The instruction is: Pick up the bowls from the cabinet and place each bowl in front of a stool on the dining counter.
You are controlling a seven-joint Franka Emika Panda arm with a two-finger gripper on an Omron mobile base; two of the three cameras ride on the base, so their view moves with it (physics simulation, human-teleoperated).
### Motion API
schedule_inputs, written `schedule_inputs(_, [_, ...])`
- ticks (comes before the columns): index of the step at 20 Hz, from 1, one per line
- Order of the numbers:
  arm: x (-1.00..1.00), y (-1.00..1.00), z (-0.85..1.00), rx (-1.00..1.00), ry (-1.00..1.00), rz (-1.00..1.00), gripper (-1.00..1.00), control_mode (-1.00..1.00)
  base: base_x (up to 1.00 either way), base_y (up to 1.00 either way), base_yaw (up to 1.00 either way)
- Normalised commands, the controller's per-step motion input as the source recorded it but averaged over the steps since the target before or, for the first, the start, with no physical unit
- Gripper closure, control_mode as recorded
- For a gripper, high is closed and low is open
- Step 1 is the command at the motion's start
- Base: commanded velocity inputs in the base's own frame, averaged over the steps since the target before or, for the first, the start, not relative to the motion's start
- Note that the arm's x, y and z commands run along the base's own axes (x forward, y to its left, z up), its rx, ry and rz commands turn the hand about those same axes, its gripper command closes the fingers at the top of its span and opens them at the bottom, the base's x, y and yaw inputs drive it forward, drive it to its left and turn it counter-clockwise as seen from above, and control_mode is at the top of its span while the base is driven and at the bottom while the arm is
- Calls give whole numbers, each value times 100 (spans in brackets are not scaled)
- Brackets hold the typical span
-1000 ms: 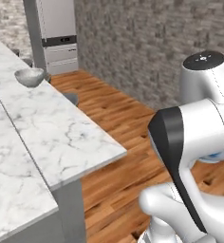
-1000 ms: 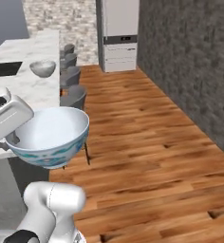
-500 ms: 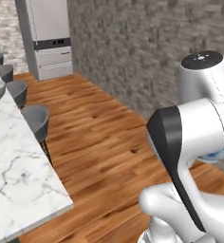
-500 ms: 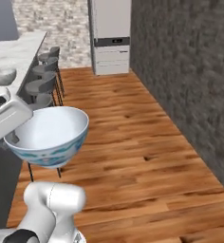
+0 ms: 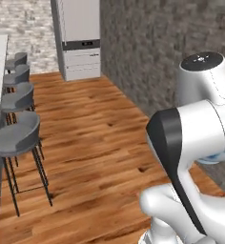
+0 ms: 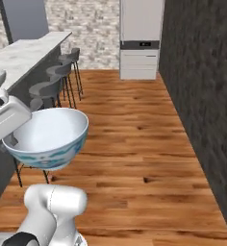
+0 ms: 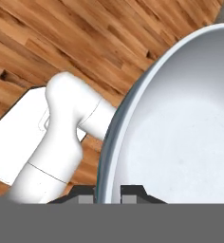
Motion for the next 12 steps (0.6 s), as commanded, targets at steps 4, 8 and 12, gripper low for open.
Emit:
schedule_inputs(4, [0, 0, 0, 0, 0, 0, 100, 100, 100, -70, 38])
schedule_inputs(8, [0, 0, 0, 0, 0, 0, 100, 100, 100, -58, 40])
schedule_inputs(12, [0, 0, 0, 0, 0, 0, 100, 100, 100, -42, 53])
